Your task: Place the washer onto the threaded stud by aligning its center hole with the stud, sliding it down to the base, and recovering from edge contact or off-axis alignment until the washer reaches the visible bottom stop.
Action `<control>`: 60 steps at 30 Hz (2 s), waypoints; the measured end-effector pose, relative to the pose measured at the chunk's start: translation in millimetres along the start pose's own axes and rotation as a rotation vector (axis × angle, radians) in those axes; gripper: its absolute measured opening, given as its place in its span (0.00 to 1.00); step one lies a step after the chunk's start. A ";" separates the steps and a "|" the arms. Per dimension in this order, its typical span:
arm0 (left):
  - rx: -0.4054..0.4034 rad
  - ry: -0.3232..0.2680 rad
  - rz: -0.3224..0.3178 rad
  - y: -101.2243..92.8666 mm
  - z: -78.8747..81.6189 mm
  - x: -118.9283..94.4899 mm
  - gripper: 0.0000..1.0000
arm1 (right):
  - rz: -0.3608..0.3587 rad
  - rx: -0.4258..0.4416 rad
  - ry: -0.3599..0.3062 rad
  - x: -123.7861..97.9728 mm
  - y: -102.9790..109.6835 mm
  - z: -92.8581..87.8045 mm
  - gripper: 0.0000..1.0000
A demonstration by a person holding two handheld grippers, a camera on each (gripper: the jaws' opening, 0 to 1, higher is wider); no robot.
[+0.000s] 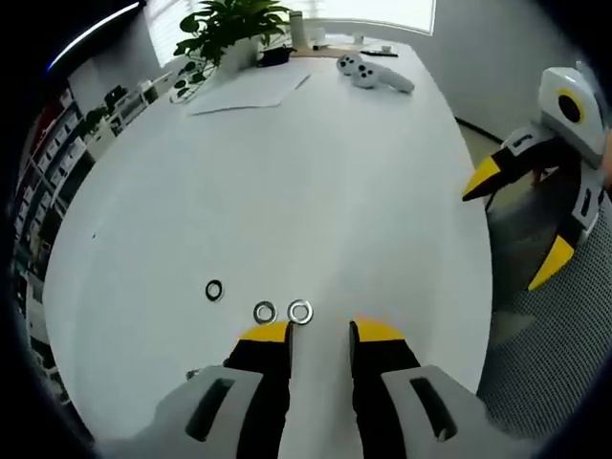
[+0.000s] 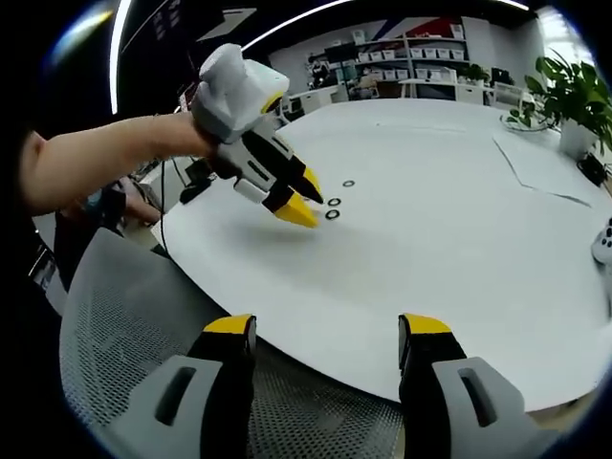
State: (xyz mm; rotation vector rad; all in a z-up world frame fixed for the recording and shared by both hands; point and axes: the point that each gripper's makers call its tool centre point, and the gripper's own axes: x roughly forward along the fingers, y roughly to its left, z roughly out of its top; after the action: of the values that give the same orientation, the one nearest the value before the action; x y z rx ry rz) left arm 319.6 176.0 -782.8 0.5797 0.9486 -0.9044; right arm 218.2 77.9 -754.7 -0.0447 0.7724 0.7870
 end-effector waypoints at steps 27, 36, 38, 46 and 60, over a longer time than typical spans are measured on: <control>-0.029 0.032 -0.019 9.2 -0.8 12.4 0.17 | -0.017 0.028 -0.017 -0.1 -3.2 1.9 0.62; -0.005 0.036 -0.024 7.7 0.4 13.2 0.15 | -0.015 0.030 -0.020 -0.2 -3.0 2.2 0.62; -0.011 0.037 -0.025 8.5 1.4 14.0 0.15 | -0.009 0.028 -0.012 0.1 -2.0 1.0 0.62; -0.013 0.085 -0.022 7.0 2.2 15.1 0.15 | -0.007 0.021 -0.005 0.4 -1.4 0.1 0.62; 0.014 0.164 -0.018 7.6 0.6 15.2 0.10 | -0.015 0.026 -0.010 0.1 -2.8 0.8 0.62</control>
State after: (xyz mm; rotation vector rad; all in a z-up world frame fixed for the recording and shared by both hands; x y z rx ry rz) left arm 330.6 173.5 -795.6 0.6657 1.0968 -0.8907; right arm 220.6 76.3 -754.9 -0.0235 0.7721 0.7629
